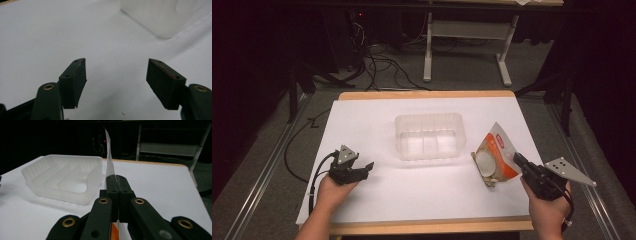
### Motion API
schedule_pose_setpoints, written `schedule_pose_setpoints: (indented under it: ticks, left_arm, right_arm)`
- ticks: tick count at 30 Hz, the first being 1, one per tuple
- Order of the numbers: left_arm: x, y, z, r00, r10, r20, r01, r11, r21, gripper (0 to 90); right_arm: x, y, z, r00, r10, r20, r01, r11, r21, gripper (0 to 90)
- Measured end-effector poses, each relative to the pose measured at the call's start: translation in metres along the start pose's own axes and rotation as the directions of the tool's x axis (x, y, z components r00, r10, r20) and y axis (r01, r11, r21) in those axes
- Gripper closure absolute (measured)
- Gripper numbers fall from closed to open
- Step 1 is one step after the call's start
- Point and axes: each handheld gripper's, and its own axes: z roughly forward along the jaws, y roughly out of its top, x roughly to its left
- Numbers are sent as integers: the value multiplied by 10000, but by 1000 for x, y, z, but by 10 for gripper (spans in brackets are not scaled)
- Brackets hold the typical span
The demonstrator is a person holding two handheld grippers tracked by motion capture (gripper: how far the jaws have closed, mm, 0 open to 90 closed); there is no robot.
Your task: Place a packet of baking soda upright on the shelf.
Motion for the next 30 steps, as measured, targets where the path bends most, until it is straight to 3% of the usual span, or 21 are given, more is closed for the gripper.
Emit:
schedule_pose_setpoints:
  ticks: [3, 15, 25, 30]
  left_arm:
    - [0, 0, 0, 10000, -12, 28, 12, 10000, -3, 328]
    - [0, 0, 0, 10000, 45, 66, -45, 10000, 25, 327]
    - [-1, 0, 1, 9999, 99, 111, -100, 9999, 74, 322]
    - [-1, 0, 1, 9998, 134, 126, -135, 9999, 103, 321]
  right_arm:
    - [6, 0, 2, 9998, -173, -106, 173, 9998, 57, 900]
    - [4, -8, 0, 9980, 213, -604, -217, 9997, -64, 886]
    - [1, -13, 5, 9984, 283, -482, -277, 9995, 135, 870]
    - [2, -13, 5, 9979, 179, -624, -170, 9998, 136, 821]
